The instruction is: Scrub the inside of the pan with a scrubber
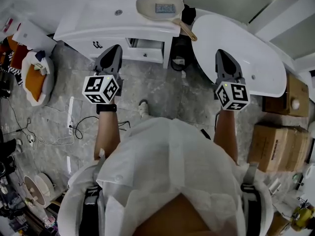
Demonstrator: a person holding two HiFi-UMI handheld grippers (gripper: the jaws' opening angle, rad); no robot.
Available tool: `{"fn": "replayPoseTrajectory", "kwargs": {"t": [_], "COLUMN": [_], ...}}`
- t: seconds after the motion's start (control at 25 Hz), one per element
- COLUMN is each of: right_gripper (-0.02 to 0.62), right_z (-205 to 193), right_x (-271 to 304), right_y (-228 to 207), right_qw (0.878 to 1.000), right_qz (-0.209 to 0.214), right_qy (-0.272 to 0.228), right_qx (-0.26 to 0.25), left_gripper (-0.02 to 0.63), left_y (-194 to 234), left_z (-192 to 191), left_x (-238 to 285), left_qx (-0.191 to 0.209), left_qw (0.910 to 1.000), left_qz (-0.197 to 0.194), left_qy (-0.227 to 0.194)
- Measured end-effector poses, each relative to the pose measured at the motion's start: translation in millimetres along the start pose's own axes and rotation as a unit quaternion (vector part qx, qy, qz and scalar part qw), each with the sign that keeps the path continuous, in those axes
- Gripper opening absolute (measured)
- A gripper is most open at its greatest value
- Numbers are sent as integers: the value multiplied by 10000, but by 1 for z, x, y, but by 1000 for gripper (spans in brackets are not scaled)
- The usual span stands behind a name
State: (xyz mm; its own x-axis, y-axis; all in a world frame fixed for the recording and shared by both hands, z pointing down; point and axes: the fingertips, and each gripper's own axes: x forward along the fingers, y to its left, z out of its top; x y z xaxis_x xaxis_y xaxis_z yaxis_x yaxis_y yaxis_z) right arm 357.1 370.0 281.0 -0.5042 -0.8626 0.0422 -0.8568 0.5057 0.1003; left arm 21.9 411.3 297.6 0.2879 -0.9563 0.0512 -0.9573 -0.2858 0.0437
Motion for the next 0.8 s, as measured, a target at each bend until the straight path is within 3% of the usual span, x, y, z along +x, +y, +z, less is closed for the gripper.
{"fn": "replayPoseTrajectory", "kwargs": {"t": [0.2,0.52,0.8], "right_gripper": [8,9,9], "right_z": [-4,12,15], "right_x": [26,103,152], "right_y": [4,36,58], "right_qw": [9999,9995,9986], "right_qz": [-41,-235,-439], "right_qy": [26,-90,-134], "right_qx": [155,192,272], "left_gripper": [20,21,20], "left_y": [31,124,189], "left_z": [-4,16,15], "left_x": [5,15,34], "left_qx": [20,205,105], "left_qw": [10000,9998,9999], "left_qz": [53,54,-6], "left_qy": [75,-27,-71]}}
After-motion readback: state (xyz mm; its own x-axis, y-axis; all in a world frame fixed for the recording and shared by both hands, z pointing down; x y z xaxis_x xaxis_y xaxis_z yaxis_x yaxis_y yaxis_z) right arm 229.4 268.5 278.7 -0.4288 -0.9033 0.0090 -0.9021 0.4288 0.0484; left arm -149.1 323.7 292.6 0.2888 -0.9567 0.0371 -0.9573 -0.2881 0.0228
